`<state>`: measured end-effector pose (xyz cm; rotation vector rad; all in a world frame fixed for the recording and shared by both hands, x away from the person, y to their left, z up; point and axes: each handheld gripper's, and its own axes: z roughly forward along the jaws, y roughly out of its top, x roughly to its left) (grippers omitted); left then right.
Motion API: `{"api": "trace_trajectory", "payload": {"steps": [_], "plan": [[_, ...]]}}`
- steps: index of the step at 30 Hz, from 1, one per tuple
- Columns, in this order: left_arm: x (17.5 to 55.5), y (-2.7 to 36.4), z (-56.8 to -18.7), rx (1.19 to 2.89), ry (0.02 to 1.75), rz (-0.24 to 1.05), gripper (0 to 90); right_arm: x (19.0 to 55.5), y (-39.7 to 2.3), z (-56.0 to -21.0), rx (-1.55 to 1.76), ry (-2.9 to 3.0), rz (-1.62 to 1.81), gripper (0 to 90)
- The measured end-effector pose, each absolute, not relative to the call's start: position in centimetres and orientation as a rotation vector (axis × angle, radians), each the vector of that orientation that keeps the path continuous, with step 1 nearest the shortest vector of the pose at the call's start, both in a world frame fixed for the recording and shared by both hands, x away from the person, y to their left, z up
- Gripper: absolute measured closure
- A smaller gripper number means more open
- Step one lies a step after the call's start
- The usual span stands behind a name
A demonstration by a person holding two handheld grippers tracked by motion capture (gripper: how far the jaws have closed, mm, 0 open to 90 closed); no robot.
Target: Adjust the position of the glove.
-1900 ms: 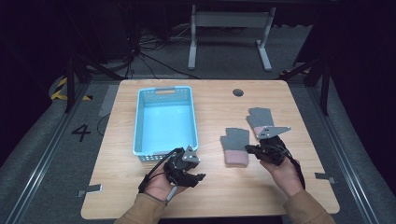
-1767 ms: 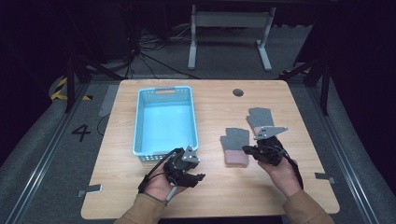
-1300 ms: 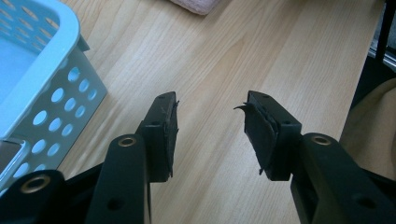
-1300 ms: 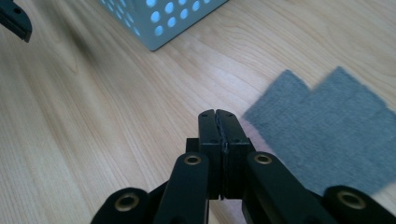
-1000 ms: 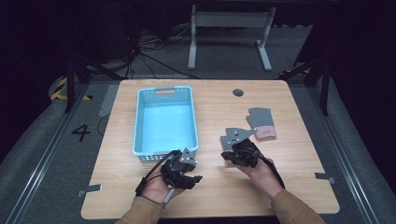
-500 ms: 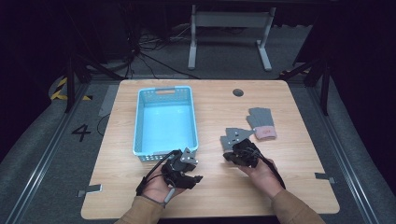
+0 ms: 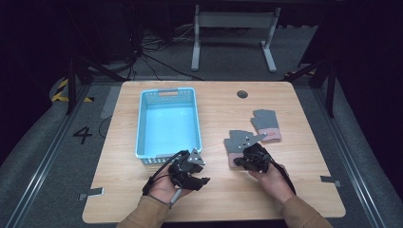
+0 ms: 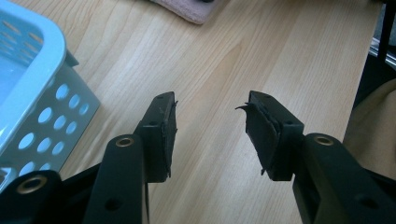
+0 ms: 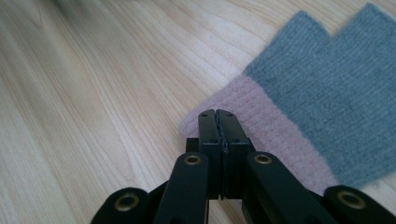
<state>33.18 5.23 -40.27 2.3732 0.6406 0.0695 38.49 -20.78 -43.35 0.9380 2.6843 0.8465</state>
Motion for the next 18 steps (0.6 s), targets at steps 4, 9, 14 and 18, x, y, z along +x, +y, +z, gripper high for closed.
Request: {"api": "trace_trajectory", "payload": {"steps": [4,9,14,18], "plan": [[33.4,4.9,-40.2,2.385,0.622,0.065,53.4,38.3,-21.4,-43.4,0.953,2.687,0.843,90.0],[33.5,4.5,-40.2,2.381,0.611,0.061,53.4,38.2,-22.3,-43.3,0.980,2.679,0.832,90.0],[33.6,4.2,-40.2,2.381,0.598,0.057,53.4,38.1,-23.3,-43.2,1.013,2.668,0.813,90.0],[33.7,4.0,-40.2,2.389,0.589,0.054,53.5,38.2,-24.4,-43.2,1.047,2.652,0.805,90.0]]}}
